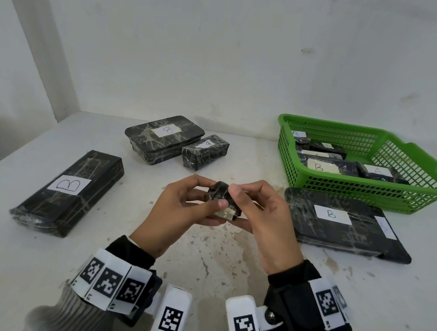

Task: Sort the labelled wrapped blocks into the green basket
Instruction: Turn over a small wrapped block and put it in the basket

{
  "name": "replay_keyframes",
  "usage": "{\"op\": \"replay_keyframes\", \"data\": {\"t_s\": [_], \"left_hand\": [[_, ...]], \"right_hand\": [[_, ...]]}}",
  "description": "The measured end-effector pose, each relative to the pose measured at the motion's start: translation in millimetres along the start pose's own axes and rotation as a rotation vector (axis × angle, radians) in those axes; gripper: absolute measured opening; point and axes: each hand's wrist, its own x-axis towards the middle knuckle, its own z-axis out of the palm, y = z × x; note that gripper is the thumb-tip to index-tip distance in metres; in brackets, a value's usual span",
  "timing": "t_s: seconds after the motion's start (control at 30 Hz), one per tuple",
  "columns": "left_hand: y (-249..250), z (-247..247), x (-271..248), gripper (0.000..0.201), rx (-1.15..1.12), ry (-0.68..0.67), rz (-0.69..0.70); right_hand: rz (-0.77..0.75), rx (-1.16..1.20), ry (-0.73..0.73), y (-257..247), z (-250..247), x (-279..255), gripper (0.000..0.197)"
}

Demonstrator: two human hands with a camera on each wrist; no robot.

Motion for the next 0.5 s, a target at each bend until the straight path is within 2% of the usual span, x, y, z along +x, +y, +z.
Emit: {"op": "replay_keyframes", "data": {"t_s": [0.17,0.33,0.4,0.5], "left_hand": [[-0.1,1.6,-1.2,0.037,0.026,-0.030,-0.004],[-0.3,0.7,-0.7,0.028,0.003,-0.018,0.006],[0.6,-0.5,-0.2,0.031,-0.007,-0.028,-0.018],[1.6,-2.4,-0.6,0.034,-0.018,-0.084,-0.063]], "right_hand": [[0.024,0.017,0.045,1.4,0.4,0.0,0.026],[0.076,0.030,0.018,-3.4,2.5,-1.2,0.024],[0.098,0.018,-0.001,-5.0,1.7,-0.5,0.026],[0.098,0.002,0.021,-5.5,0.7,0.8,0.019]]}}
